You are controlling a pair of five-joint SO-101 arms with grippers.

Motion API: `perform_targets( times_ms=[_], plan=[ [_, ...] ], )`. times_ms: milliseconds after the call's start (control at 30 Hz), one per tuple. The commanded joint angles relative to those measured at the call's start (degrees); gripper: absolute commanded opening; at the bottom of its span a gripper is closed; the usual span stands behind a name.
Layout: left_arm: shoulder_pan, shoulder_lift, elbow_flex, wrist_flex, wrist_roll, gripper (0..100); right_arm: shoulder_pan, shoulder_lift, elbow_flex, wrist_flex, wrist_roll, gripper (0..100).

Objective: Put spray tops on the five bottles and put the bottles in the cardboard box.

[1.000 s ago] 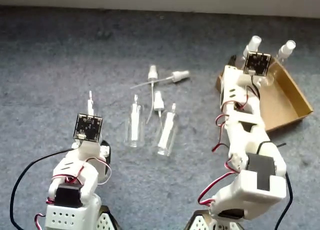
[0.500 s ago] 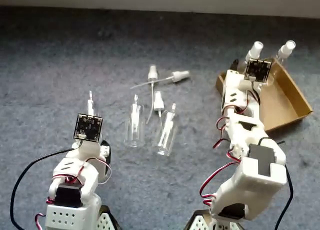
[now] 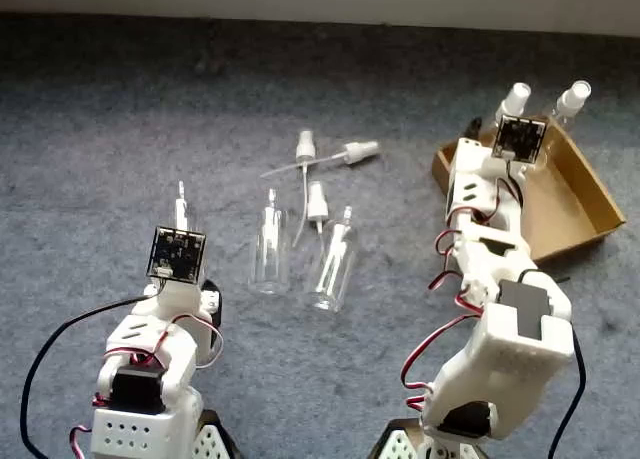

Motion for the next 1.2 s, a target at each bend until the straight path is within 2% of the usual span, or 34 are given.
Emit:
perform_targets(
  times_ms=[0,1167],
  plan=[
    [-0.13,-0.48,-0.40,-1.14,-0.62,0,0.57,-0.92,-3.12,-4.00,0.26,20.9],
    [-0.13,-0.48,-0.31,-1.14,-0.62,0,1.10,5.76,-9.45,-4.18,0.18,20.9]
  ],
)
